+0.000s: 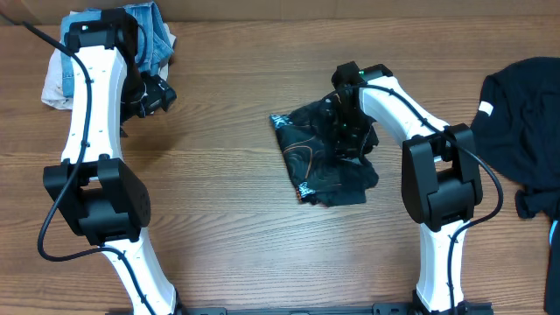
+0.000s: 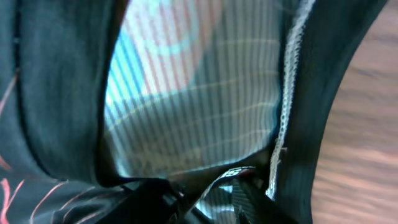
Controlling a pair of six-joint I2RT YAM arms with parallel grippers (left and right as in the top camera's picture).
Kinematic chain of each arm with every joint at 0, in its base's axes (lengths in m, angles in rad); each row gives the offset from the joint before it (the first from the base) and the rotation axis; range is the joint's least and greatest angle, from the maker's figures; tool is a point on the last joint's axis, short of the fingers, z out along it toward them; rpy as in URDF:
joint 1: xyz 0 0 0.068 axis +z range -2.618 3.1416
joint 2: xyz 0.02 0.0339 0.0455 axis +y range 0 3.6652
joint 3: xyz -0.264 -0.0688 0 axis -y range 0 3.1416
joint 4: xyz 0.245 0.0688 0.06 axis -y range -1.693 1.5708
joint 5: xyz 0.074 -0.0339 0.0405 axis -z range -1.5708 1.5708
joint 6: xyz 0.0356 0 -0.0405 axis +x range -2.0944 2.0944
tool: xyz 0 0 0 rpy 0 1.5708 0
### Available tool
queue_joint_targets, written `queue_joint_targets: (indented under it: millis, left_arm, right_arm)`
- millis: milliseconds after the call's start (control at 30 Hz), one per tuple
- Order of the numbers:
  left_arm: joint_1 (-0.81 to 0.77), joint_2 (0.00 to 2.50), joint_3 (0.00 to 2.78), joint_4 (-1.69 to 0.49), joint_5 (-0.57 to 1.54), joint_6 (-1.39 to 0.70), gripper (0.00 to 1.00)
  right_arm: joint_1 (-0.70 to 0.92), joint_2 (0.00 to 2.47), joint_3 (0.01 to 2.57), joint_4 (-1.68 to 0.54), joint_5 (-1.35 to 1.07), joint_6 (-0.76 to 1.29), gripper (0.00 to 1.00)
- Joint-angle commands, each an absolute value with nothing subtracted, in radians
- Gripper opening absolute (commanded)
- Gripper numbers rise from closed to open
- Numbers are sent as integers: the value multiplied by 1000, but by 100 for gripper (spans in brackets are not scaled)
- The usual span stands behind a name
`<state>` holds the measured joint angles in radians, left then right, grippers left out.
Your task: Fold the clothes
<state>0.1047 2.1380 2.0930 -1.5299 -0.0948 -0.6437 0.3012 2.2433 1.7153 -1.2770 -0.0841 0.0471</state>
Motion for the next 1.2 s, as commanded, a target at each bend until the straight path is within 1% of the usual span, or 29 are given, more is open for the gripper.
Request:
queue_joint_targets:
  millis: [0,133,300,333,400,467,533,667,800,900,1167]
  left_arm:
    - [97,2132,2088,-1526,-111,-624,100]
    - [97,2132,2088,-1520,-111,-625,100]
    - [97,2132,2088,-1517,-111,-624,100]
    - [97,2132,2088,-1517,-111,-624,100]
    - [97,2132,2088,-1517,-111,-624,100]
    - [97,2132,2088,-1517,-111,-624,100]
    - [97,2132,2088,-1518,-111,-624,100]
    - [97,2132,2088,-1525,-112,-624,100]
    - [97,2132,2088,-1525,-112,-624,100]
    - [97,2132,2088,-1524,-112,-624,100]
    - [97,2132,2088,-1517,-111,-624,100]
  right_arm:
    - [291,2241,1723,-1322,56,96,46]
    - [291,2241,1793,-1401,81,136,49]
    - [290,2241,1950,-1551,81,178,49]
    - [290,2241,1988,-1590,81,197,47]
    - [291,2241,2061,-1669,66,218,33]
    - [291,2231,2098,-1695,16,216,22]
    - [293,2211,2097,-1695,-72,205,21]
    - [310,2199,2075,-1695,-187,175,20]
    - [345,2199,2011,-1695,-185,175,17]
    - [372,2199,1928,-1685,-180,175,17]
    - [411,2199,1671,-1502,-186,191,18]
